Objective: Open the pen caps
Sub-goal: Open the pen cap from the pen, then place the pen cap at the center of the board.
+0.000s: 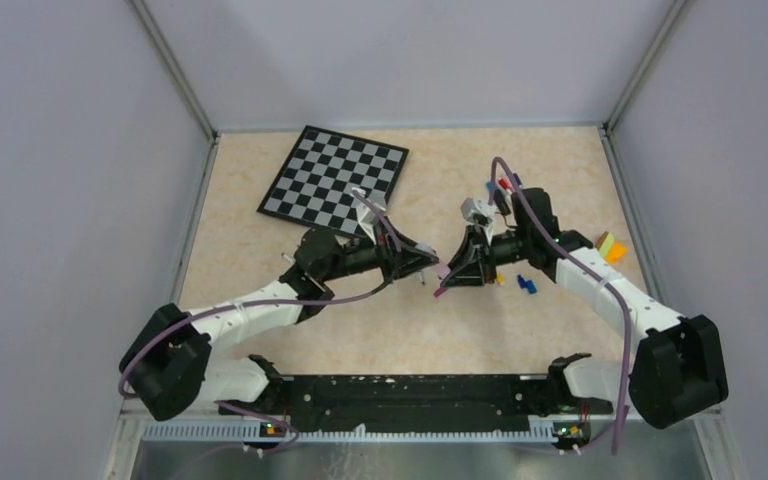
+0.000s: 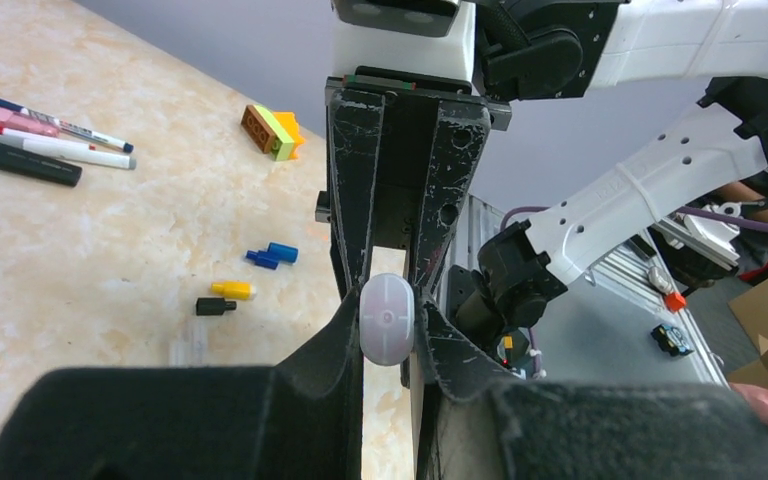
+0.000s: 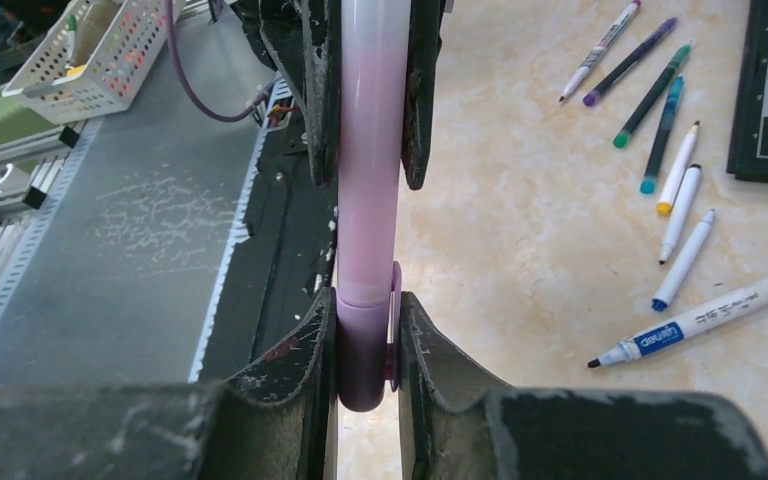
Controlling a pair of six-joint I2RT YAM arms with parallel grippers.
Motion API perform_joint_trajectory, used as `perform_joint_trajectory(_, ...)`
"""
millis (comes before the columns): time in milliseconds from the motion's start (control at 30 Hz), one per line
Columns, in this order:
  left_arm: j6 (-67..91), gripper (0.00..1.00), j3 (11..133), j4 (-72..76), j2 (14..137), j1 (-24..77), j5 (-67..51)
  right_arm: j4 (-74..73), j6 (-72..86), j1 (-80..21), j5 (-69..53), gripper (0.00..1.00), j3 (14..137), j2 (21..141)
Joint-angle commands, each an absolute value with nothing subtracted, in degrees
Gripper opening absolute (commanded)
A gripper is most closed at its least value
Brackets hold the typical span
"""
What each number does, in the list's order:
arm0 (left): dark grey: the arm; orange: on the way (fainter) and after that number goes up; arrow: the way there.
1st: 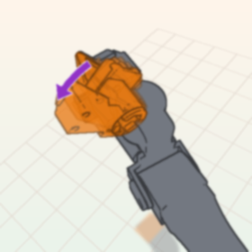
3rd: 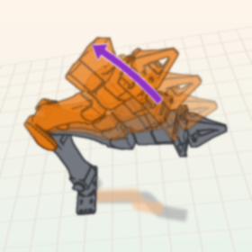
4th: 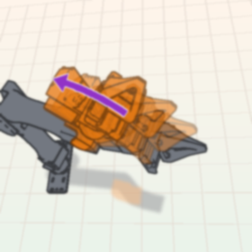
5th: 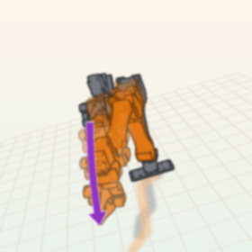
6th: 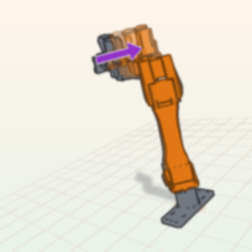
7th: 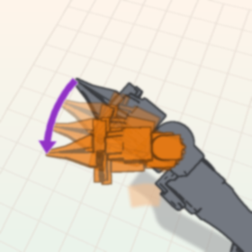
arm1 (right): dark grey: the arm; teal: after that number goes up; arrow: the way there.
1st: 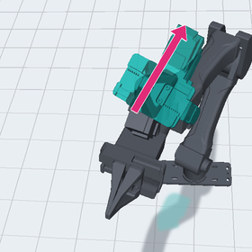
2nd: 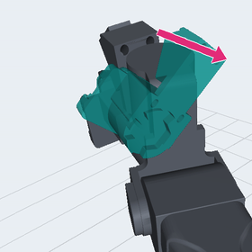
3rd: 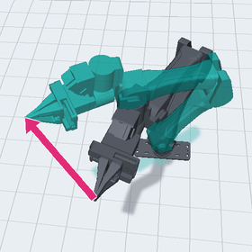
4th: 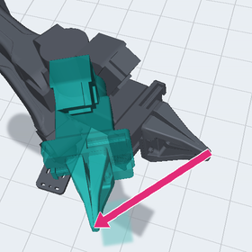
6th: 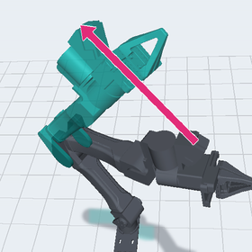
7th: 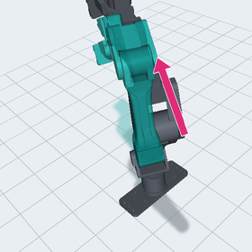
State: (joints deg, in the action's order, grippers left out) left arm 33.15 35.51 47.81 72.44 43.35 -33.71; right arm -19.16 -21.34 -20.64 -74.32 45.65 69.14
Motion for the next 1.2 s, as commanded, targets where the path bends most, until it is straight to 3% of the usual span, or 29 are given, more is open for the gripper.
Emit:
perform_joint_trajectory(0, 34.69, 0.0, 36.05, 59.31, 65.33, 35.57, -26.99, -26.55, -27.82, -20.22, -73.49, 0.0, 45.81, 71.07)
perform_joint_trajectory(367, 25.03, 0.0, 37.13, 48.92, 56.43, 33.9, -21.04, -31.23, -30.76, -18.34, -64.39, 0.0, 48.11, 74.83)
perform_joint_trajectory(667, 29.23, 0.0, 23.73, 42.64, 46.96, 33.77, -18.77, -29.27, -31.83, -1.41, -46.48, 0.0, 44.71, 68.68)
perform_joint_trajectory(900, 32.4, 0.0, 17.0, 38.12, 41.61, 33.83, -15.86, -27.45, -28.0, 15.29, -35.14, 0.03, 44.94, 74.48)
perform_joint_trajectory(1167, 32.02, 0.0, 14.51, 36.92, 40.93, 33.72, -14.96, -28.45, -27.57, 19.66, -27.62, 0.09, 45.98, 81.19)
